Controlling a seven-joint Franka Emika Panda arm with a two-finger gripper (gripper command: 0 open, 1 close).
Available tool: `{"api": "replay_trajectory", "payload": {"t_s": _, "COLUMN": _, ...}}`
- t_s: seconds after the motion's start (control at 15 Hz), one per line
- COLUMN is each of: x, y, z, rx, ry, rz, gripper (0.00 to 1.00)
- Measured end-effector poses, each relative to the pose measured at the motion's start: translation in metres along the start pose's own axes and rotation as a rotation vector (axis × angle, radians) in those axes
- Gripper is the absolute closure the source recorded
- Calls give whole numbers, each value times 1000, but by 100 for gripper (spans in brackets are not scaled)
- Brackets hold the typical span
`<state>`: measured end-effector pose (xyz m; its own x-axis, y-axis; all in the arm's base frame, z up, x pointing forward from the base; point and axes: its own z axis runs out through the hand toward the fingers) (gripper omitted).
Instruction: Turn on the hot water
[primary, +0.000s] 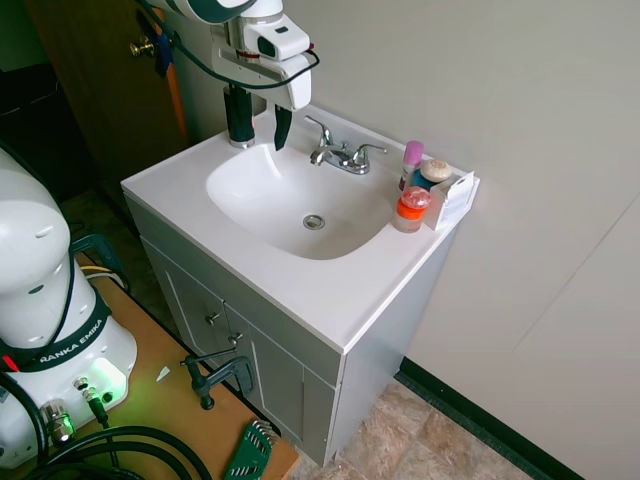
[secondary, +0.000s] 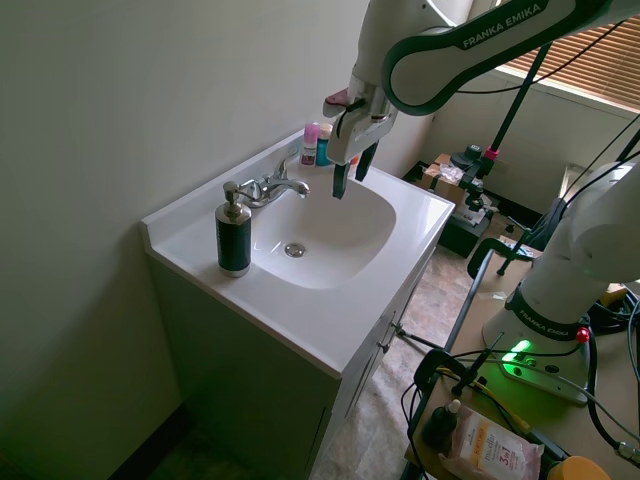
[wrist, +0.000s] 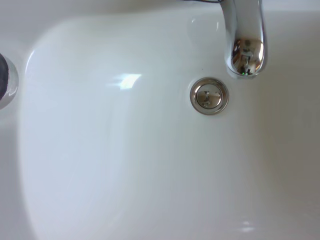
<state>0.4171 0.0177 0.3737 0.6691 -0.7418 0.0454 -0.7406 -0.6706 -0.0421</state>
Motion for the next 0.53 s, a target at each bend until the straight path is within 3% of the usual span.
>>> {"api": "replay_trajectory", "payload": {"t_s": 0.2, "x": 2, "y": -4, "z": -3, "rx": -3, "ry": 29, "rz": -4, "gripper": 0}}
{"api": "replay_trajectory", "payload": {"t_s": 0.53, "x": 23, "y": -60, "z": -9, "rx": -22, "ry": 255, "rz": -10, "gripper": 0}}
